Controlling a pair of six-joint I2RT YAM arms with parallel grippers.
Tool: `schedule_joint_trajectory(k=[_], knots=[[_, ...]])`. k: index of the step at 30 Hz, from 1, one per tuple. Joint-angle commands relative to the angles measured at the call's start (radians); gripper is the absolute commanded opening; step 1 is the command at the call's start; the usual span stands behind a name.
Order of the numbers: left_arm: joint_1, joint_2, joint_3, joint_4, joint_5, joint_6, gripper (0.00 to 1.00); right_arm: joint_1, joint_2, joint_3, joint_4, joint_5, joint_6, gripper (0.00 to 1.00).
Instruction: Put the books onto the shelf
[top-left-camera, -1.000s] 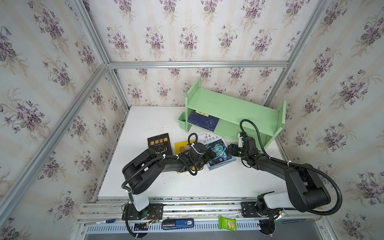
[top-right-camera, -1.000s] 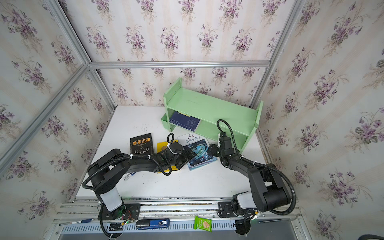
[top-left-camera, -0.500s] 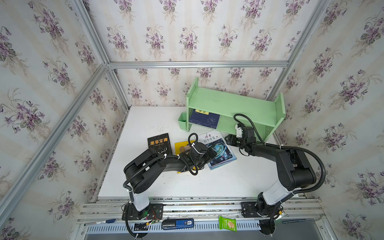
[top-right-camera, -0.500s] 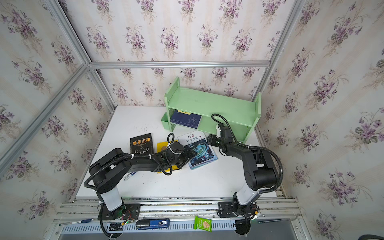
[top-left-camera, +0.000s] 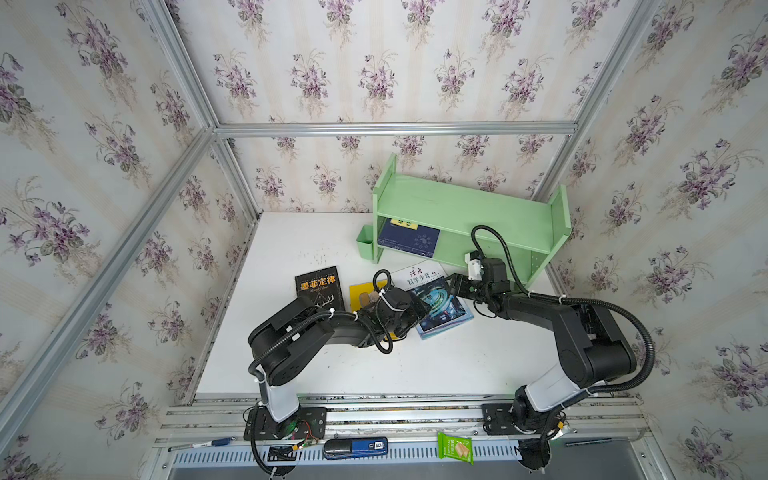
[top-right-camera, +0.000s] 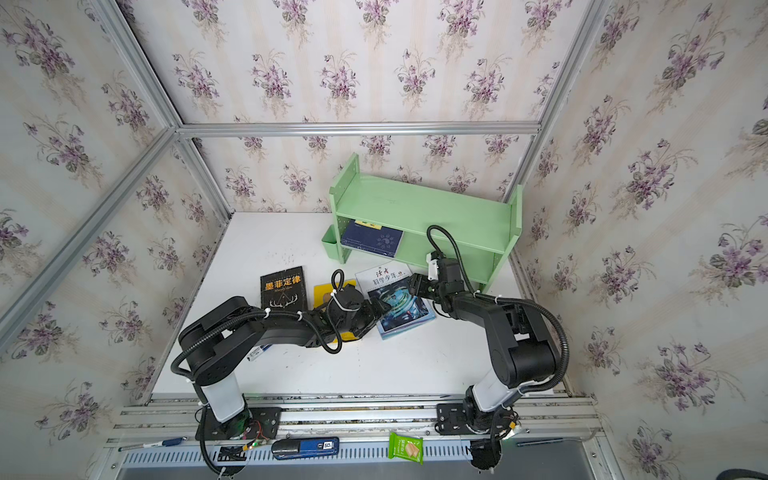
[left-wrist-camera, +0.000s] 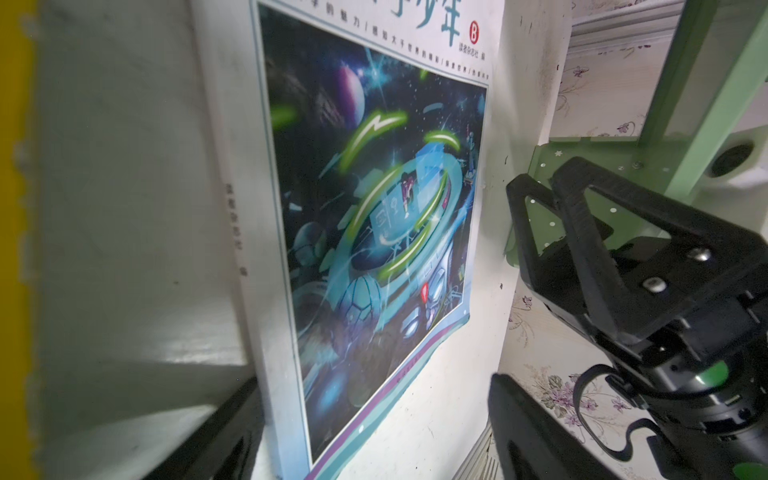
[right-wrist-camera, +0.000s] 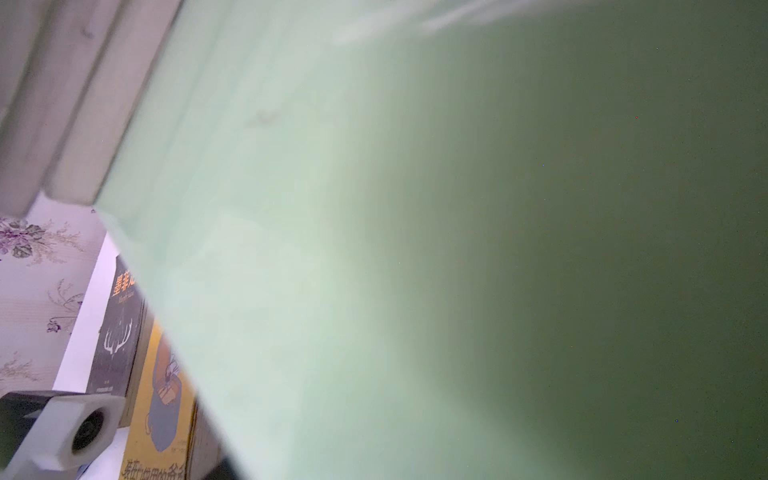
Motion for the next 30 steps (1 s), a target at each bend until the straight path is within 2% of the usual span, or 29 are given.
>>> schedule_joint_trajectory(k=[1, 5, 9, 14, 18, 22, 30], knots=[[0.007, 0.014, -0.031, -0.052, 0.008, -0.023, 0.82, 0.017, 0.028, -0.002, -0.236, -0.001, 0.062, 0.66], [0.009, 0.005, -0.034, -0.036, 0.004, -0.019, 0.81, 0.051, 0.056, 0.006, -0.283, 0.022, 0.07, 0.64], [0.01, -0.007, -0.037, -0.042, -0.004, -0.015, 0.81, 0.08, 0.065, 0.002, -0.322, 0.103, 0.091, 0.64], [0.01, -0.008, -0.042, -0.058, -0.008, -0.016, 0.81, 0.081, 0.007, -0.024, -0.276, 0.161, 0.097, 0.67], [0.01, -0.005, -0.045, -0.062, -0.009, -0.022, 0.82, 0.079, 0.005, 0.002, -0.287, 0.252, 0.08, 0.7], [0.01, -0.009, -0.04, -0.078, -0.012, -0.019, 0.83, 0.079, 0.064, 0.044, -0.324, 0.227, 0.095, 0.74], [0.01, -0.001, -0.038, -0.082, -0.003, -0.016, 0.85, 0.101, 0.035, -0.107, -0.174, 0.221, 0.227, 0.79]])
